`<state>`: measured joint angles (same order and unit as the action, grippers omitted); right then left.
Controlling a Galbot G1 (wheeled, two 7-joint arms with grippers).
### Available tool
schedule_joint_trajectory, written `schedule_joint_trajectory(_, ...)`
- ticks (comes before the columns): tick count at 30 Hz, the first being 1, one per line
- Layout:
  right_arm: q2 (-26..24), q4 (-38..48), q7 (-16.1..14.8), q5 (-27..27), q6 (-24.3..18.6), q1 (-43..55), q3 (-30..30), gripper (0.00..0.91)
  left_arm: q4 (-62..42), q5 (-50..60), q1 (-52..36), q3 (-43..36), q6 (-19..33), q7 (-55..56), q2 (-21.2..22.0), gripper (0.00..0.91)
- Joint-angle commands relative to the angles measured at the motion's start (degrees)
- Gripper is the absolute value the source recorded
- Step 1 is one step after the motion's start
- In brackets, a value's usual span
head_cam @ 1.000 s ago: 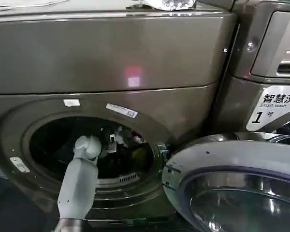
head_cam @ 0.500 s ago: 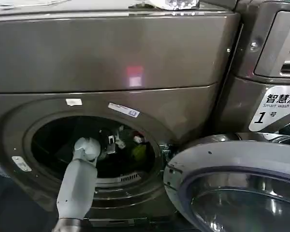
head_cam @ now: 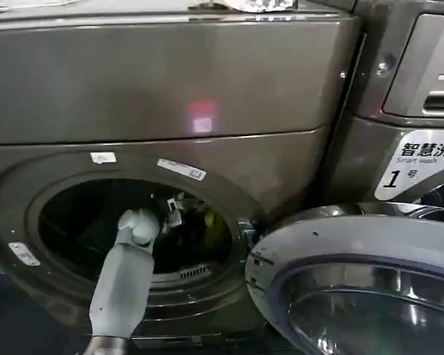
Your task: Grasp the clothes from the dryer.
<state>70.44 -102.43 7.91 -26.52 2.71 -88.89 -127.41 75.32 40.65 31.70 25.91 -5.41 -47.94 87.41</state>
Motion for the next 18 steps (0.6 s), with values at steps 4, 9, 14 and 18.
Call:
schedule_joint_trajectory(4,-0.01,-0.46,-0.34,0.10,0.17,0.31,0.73,0.907,14.44,-24.36,5.69,1.20,-12.35,39.53,1.61,0.000)
schedule_joint_trajectory(9,-0.12,-0.46,-0.89,0.41,0.19,-0.28,0.70,0.907,19.12,-30.93,8.98,3.76,-12.86,47.67,2.32,0.000)
schedule_joint_trajectory(14,-0.22,-0.74,-1.10,1.32,0.34,-0.29,1.12,0.907,20.91,-34.01,14.82,5.02,-8.34,54.59,3.37,0.000)
schedule_joint_trajectory(18,-0.32,-0.89,-1.06,1.38,0.45,-0.47,1.11,0.907,23.43,-36.36,18.69,5.05,-9.19,55.95,4.36,0.000)
